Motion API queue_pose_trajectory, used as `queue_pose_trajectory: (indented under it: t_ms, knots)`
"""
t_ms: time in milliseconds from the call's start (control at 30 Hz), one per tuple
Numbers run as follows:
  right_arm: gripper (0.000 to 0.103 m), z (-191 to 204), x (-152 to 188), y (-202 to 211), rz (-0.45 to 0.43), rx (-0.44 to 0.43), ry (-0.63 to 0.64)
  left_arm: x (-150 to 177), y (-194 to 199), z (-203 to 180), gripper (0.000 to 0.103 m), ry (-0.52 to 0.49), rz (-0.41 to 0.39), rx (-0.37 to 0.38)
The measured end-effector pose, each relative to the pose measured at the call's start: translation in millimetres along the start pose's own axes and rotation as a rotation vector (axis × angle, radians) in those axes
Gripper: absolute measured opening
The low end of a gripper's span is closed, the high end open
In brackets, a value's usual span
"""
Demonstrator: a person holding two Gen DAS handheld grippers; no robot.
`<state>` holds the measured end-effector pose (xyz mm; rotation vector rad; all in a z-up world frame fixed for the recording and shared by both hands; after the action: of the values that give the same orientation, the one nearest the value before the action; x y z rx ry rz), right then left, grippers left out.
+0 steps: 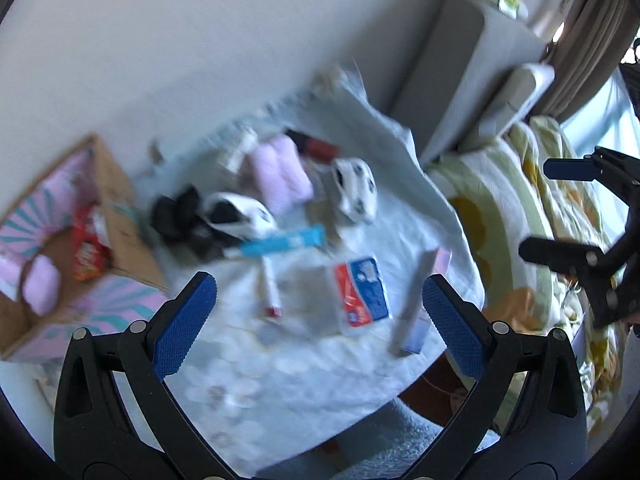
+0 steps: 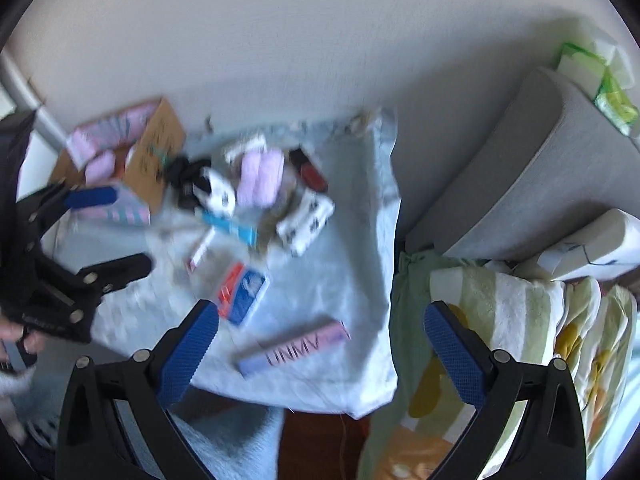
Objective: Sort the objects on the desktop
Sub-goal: 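Move both tools back over the table toward the remaining items, then grasp the floss-pick box with left tool while right tool grasps UNMV box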
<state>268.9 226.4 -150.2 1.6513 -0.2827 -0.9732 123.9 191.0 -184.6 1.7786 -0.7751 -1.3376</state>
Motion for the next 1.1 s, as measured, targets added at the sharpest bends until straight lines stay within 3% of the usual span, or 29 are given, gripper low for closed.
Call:
queue_pose_trajectory:
  t_ms: [267, 600, 700, 800, 1100]
  knots:
    - [0.103, 2.6, 45.8, -46.9, 0.105, -0.122, 0.343, 23.4, -55.8, -27.0, 0.103, -0.02, 0.066, -0.05]
    - [0.097, 24.2, 68.8, -95.8, 0.13, -0.267, 0.764, 35.4, -89.1, -29.9, 0.1, 0.0, 0.096, -0.127]
    - [0.089, 31.0, 70.1, -108.7, 0.131, -0.306, 0.85, 36.3, -94.0, -26.3, 0.1, 0.011, 0.096, -0.144]
    - [0.07, 37.9, 73.6, -120.2, 0.136, -0.324, 0.952, 38.8, -96.9, -25.3, 0.099, 0.01, 0.096, -0.151]
    - [0.068, 50.4, 86.3, -112.4, 0.132, -0.41, 1.165, 43.5, -102.8, -26.9, 0.097, -0.004, 0.085, -0.146]
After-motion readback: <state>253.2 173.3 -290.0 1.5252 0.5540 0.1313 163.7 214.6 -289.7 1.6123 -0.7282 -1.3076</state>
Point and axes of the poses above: each gripper's, at about its wrist camera, not at the fingertips, and y roughly against the way its jaws point, z to its left, x to its underside, the point moved 4 cm from there along -y, roughly the way its jaws point, and after that the axes turned 6 degrees about -z, right-handed, at the moved point
